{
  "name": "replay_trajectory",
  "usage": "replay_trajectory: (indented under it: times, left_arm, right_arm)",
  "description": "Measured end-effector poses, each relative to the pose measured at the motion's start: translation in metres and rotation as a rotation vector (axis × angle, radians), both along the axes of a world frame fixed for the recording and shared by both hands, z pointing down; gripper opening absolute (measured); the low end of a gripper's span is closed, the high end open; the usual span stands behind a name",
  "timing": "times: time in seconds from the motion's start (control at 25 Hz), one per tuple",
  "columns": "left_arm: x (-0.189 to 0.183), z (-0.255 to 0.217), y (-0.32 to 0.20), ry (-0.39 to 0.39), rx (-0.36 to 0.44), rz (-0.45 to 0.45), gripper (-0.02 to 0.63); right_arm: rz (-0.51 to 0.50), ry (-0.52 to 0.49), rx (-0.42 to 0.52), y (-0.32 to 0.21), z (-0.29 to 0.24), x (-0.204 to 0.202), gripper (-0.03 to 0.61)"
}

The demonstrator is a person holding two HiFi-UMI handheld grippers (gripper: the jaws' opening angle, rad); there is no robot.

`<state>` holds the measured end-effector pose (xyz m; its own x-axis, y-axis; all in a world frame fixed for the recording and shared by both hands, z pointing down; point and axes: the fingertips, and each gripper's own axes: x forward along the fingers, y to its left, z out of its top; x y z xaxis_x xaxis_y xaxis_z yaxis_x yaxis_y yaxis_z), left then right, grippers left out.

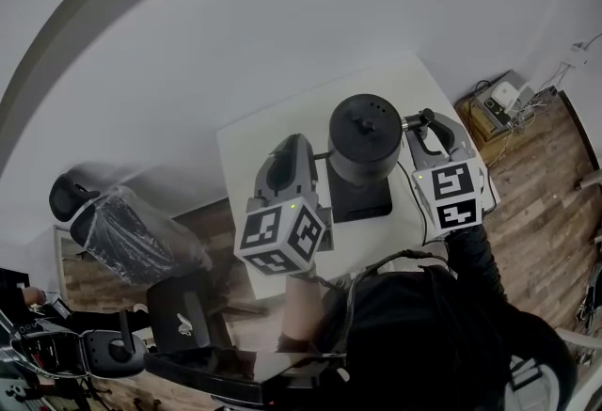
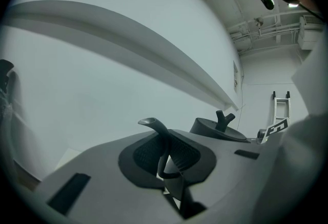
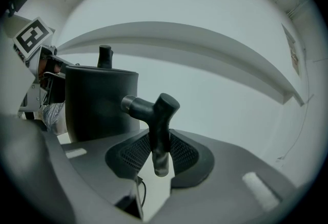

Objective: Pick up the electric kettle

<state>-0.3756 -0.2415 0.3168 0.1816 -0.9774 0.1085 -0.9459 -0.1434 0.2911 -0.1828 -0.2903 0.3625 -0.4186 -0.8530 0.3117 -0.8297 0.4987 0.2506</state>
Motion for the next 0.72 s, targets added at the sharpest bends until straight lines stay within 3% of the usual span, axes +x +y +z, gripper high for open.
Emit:
replay_trajectory:
  times: [0.72]
  left_arm:
    - [-0.0008,-0.0028,0.0018,0.004,0.010,0.000,0.025]
  right_arm:
    - [0.001,0.007,0.028,0.0019,-0.0044,-0.0007,0.100]
